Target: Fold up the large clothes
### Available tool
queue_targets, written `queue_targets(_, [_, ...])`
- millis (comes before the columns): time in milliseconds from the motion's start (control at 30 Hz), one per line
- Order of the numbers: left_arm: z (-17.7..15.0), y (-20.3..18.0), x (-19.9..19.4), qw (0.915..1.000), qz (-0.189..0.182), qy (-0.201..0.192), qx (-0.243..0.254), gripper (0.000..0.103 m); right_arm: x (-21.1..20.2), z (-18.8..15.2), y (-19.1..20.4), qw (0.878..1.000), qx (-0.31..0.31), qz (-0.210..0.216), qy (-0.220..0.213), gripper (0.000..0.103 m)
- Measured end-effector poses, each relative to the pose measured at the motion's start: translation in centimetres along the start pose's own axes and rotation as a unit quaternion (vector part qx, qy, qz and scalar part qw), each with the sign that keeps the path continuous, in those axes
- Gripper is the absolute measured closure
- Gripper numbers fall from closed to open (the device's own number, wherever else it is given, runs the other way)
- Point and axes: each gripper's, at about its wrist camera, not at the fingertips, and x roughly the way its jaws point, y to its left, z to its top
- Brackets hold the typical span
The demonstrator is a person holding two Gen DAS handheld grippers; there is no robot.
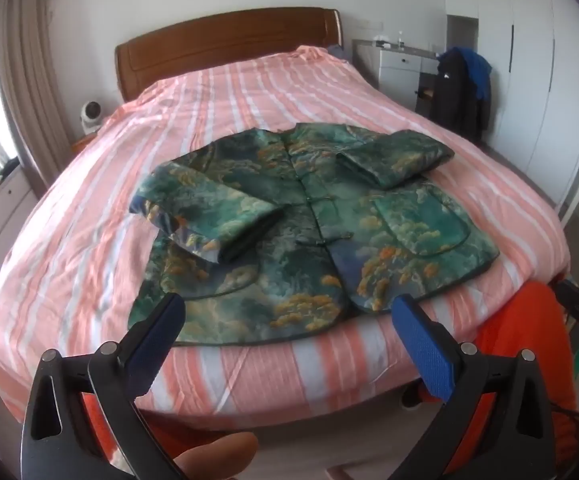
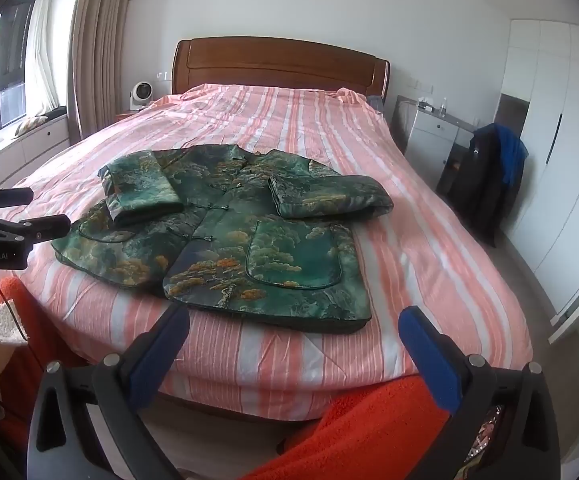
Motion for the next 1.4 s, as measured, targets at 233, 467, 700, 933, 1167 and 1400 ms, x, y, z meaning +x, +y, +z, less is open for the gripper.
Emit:
queue_targets(233, [-0.5,1.1,-0.6,0.9996,-0.013,-0.014,-0.020,0.000,-0.1,0.2,-0.4,1.000,-0.005,-0.004,-0.006,0.000])
queue_targets(467, [-0.5,1.5,-0.2,0.9996,-0.013,-0.007,-0.025,0.000,-0.6,0.2,0.2,1.000,0.000,-0.002,-0.021,0.000])
queue_targets(700, [-0.6,1.6,-0.1,0.9996,-0.013,-0.006,-0.025,0.000,-0.7,0.3,0.2,1.000,0.001,0.001,-0.024,0.000])
queue_targets(933, [-1.0,1.6,-0.5,0.9996,-0.011,-0.013,-0.024,0.000,-1.1,0.4,0.2,0.999,0.003,0.001,-0.031,0.000])
queue_targets(1167, [-0.9,1.4,-0.8,0.9995,-0.011,-0.014,-0.024,0.000,-1.3,0.6,0.2,0.999,0.002,0.003,-0.033,0.000])
queue_targets(1400, [-0.6,1.4,-1.1,0.9995,-0.011,-0.015,-0.025,0.000,-1.5,0.6,0.5,0.999,0.000,0.005,-0.037,0.000])
